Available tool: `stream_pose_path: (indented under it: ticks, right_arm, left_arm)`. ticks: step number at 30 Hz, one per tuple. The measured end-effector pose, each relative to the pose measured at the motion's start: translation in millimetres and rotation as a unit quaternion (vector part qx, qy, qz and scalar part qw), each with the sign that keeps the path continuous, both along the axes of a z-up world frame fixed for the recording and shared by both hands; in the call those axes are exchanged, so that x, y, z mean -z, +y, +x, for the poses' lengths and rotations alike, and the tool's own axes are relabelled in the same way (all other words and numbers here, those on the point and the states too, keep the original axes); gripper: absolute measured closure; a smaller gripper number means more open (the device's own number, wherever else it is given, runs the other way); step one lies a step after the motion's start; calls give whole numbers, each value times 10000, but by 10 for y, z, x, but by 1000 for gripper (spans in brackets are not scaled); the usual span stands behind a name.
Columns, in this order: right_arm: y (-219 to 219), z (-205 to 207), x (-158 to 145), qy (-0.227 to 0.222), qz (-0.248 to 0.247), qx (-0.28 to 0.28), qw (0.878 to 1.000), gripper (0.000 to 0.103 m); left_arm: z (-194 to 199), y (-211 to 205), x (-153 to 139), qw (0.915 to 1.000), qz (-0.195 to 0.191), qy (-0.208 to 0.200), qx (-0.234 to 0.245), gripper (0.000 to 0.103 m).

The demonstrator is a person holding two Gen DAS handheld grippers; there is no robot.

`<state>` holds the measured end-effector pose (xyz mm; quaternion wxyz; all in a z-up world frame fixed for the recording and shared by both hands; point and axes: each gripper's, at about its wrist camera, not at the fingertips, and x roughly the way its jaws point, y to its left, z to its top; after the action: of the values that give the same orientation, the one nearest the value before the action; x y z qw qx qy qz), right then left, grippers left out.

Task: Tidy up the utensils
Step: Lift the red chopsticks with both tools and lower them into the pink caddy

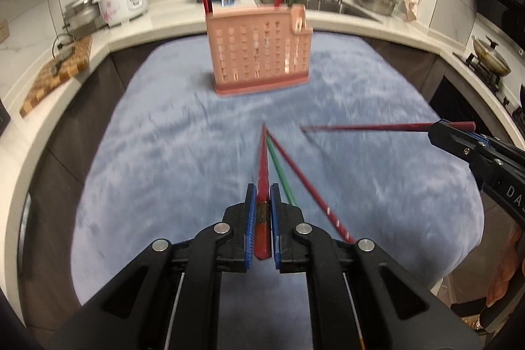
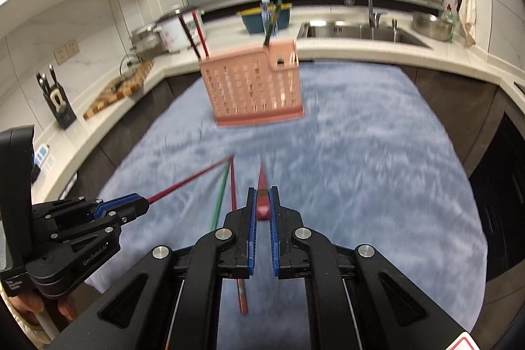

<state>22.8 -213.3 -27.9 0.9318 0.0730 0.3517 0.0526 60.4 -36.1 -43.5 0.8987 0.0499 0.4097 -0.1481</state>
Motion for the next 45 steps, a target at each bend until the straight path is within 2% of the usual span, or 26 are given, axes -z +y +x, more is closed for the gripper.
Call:
stream_pose_path:
  ticks: [9, 17, 28, 45]
  right_arm:
    - [-103, 287, -487, -591, -6, 130, 9982, 96]
    - [-82, 520, -812, -978, -46, 114, 9951, 96]
    - [-65, 866, -1178, -1309, 134, 6, 9913, 96]
    - [6, 1783, -1789, -1772, 228, -67, 9839, 96]
  left_arm:
    - [314, -53, -509, 9980, -71, -621, -33, 96]
    - [555, -105, -852, 9949, -109, -1005, -56, 96]
    - [913, -141, -1315, 9889, -207, -1468, -95, 96]
    - [1773, -30, -1982, 9781, -465, -2003, -320, 96]
